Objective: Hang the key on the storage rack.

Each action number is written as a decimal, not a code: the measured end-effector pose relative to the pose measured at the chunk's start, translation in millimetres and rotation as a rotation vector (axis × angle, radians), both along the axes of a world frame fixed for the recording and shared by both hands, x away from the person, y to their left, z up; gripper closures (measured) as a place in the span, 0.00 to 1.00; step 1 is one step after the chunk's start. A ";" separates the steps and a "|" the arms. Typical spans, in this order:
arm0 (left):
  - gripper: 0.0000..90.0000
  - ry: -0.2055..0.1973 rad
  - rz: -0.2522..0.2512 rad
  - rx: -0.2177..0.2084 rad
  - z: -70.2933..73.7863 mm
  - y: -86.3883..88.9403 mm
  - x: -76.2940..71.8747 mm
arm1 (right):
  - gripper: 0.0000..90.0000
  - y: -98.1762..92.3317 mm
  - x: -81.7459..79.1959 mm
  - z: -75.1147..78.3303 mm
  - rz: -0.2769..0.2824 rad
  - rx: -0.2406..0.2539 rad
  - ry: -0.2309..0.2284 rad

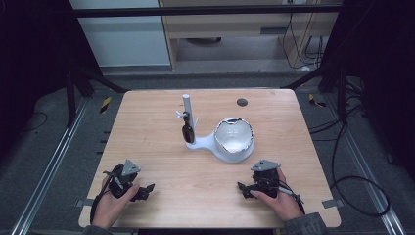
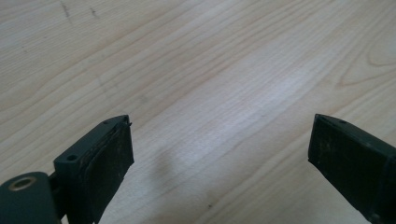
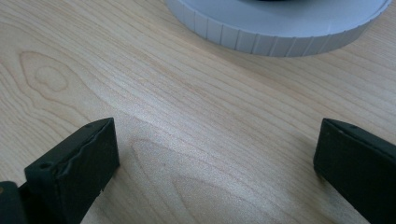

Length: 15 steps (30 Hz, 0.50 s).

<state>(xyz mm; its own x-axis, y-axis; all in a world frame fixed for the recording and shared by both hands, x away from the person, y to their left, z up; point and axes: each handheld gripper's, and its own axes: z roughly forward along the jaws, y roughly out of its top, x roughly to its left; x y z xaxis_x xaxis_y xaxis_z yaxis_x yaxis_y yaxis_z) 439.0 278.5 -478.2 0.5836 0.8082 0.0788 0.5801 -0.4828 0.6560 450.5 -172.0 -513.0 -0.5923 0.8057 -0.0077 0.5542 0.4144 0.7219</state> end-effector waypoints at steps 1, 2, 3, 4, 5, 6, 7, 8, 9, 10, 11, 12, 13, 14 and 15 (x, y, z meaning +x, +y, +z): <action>0.07 -0.005 0.007 -0.008 -2.2 1.3 0.8 | 0.00 0.0 0.0 0.0 0.000 0.000 0.000; 0.08 -0.012 0.020 -0.020 -5.5 2.7 1.7 | 0.01 0.0 0.0 0.0 0.000 0.000 0.000; 0.08 -0.018 0.031 -0.028 -9.9 4.2 2.9 | 0.01 0.0 0.0 0.0 0.000 0.000 0.000; 0.08 -0.019 0.035 -0.031 -12.3 5.3 3.8 | 0.01 0.0 0.0 0.0 0.000 0.000 0.000; 0.08 -0.023 0.048 -0.045 -15.6 6.4 5.1 | 0.00 0.0 0.0 0.0 0.000 0.000 0.000; 0.08 -0.022 0.054 -0.051 -17.6 7.5 6.3 | 0.00 0.0 0.0 0.0 0.001 0.000 0.000; 0.08 -0.026 0.066 -0.062 -20.0 9.2 8.3 | 0.01 0.0 0.0 0.0 0.001 0.000 0.000; 0.08 -0.030 0.072 -0.065 -21.1 9.9 9.4 | 0.01 0.0 0.0 0.0 0.001 0.000 -0.001; 0.08 -0.034 0.079 -0.066 -22.6 10.8 11.5 | 0.01 0.0 0.0 0.0 0.000 0.000 0.000; 0.08 -0.036 0.083 -0.067 -23.4 11.2 12.9 | 0.01 0.0 0.0 0.0 0.000 0.000 0.000; 0.08 -0.037 0.087 -0.076 -24.7 11.5 15.1 | 0.01 0.0 -0.1 0.0 0.000 0.000 0.000; 0.08 -0.038 0.088 -0.078 -25.4 11.7 16.5 | 0.01 0.0 0.0 0.0 0.000 0.000 0.000; 0.08 -0.038 0.089 -0.081 -26.7 11.4 18.5 | 0.01 0.0 0.0 0.0 0.000 0.000 0.000; 0.08 -0.039 0.089 -0.083 -27.8 10.9 20.1 | 0.01 0.0 0.0 0.0 0.000 0.000 0.000; 0.08 -0.039 0.090 -0.088 -28.8 10.8 21.6 | 0.01 0.0 0.0 0.0 0.000 0.000 0.000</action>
<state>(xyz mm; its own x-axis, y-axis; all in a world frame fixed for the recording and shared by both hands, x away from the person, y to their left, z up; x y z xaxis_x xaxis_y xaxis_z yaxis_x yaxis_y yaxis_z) 460.6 289.3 -507.0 0.5065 0.8618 0.0267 0.5914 -0.3698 0.7166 450.5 -172.0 -513.0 -0.5924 0.8056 -0.0075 0.5542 0.4143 0.7219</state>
